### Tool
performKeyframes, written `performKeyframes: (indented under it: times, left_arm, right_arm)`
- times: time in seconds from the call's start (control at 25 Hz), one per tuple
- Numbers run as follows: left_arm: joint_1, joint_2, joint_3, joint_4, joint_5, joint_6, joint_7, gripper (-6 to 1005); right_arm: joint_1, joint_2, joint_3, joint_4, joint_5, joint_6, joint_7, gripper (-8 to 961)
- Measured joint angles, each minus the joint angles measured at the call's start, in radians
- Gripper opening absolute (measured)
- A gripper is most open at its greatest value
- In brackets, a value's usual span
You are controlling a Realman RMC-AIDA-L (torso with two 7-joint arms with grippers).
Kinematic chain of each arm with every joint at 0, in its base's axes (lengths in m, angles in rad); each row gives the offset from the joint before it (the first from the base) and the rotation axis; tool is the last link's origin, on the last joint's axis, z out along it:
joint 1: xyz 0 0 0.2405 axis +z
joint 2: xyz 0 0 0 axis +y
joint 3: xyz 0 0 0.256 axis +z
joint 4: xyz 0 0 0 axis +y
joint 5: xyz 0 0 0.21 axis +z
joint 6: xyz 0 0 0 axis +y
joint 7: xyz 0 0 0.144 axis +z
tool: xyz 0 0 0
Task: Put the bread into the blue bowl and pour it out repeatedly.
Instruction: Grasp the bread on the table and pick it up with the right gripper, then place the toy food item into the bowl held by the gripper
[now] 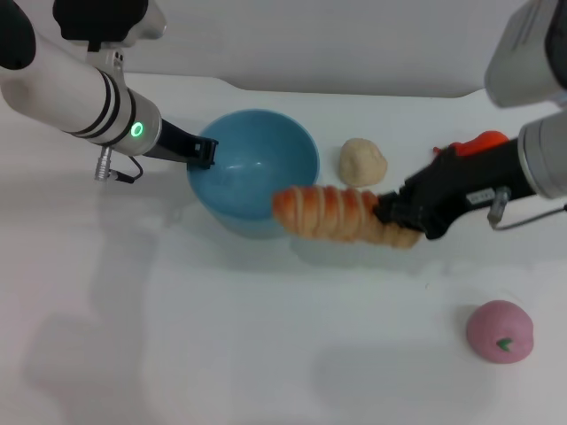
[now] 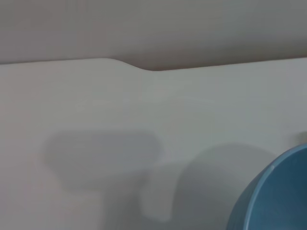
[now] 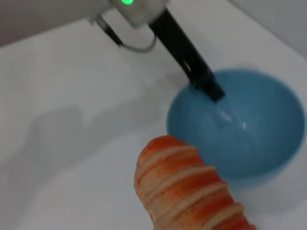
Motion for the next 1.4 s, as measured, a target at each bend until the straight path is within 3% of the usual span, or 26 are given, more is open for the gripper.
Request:
performKeyframes:
  times: [0.24, 0.4, 0.44, 0.6, 0.8, 1.2, 1.4]
  left_arm:
    - [-0.009, -0.005, 0.042, -0.005, -0.003, -0.015, 0.001, -1]
    - [-0.032, -0.015, 0.086, 0.0, -0.028, -0.058, 0.001, -1]
    - [-0.041, -0.015, 0.14, 0.002, -0.086, -0.068, 0.001, -1]
    - [-0.046, -0.013, 0.196, 0.014, -0.164, -0.061, 0.011, -1]
    - [-0.057, -0.014, 0.2, 0.019, -0.193, -0.056, 0.025, -2]
    - [-0.062, -0.012, 0.199, 0.028, -0.194, -0.047, 0.027, -1]
    - [-0.062, -0.011, 0.196, 0.028, -0.194, -0.047, 0.027, 0]
  right_arm:
    - [0.028, 0.002, 0.046, 0.015, 0.092, -0.06, -0.03, 80]
    - [0.055, 0.004, 0.045, -0.049, 0.106, -0.164, -0.035, 77]
    - [0.059, 0.004, 0.04, -0.071, 0.107, -0.195, -0.038, 76]
    - [0.085, 0.005, 0.031, -0.164, 0.131, -0.26, -0.065, 75]
    - [0.103, 0.004, 0.027, -0.256, 0.196, -0.268, -0.117, 76]
    - [0.097, 0.007, -0.04, -0.279, 0.201, -0.3, -0.124, 74]
    - [0.09, 0.007, -0.05, -0.263, 0.201, -0.31, -0.121, 175]
